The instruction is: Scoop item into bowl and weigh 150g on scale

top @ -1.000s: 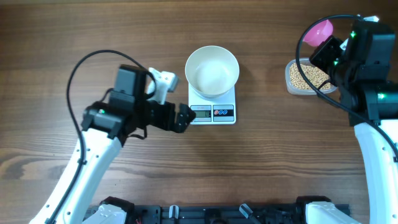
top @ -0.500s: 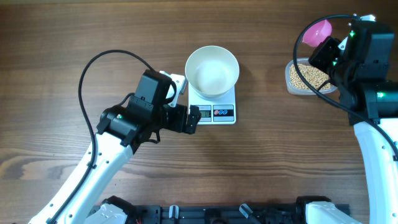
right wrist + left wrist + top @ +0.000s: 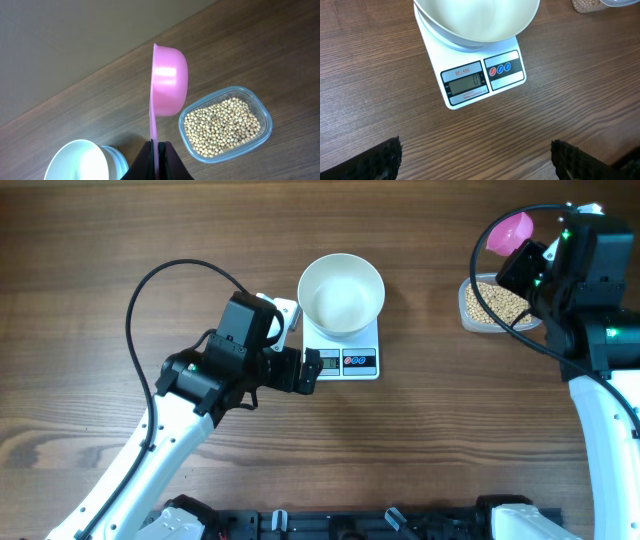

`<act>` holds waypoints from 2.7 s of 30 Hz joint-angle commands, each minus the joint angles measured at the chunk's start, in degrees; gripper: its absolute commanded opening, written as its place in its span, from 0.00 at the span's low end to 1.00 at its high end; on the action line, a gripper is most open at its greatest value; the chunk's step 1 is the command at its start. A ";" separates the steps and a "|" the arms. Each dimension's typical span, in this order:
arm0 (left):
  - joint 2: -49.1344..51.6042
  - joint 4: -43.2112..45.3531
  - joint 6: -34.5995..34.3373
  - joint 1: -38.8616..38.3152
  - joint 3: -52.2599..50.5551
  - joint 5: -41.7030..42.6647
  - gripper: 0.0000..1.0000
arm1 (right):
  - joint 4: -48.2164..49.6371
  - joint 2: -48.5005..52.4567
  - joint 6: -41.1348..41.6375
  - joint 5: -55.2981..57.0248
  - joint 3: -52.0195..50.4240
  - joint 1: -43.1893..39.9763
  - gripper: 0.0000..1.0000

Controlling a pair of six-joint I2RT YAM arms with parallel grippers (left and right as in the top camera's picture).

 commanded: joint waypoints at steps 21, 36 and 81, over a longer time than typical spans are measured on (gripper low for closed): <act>-0.52 1.01 0.92 -0.17 0.07 0.31 1.00 | -0.09 0.11 -1.16 -0.52 0.87 -0.13 0.04; -0.52 1.01 0.92 -0.17 0.07 0.31 1.00 | -3.30 0.09 -3.72 -0.76 0.87 -0.13 0.04; -0.52 1.01 0.92 -0.17 0.07 0.31 1.00 | -6.36 -1.29 10.86 0.98 0.87 -0.13 0.04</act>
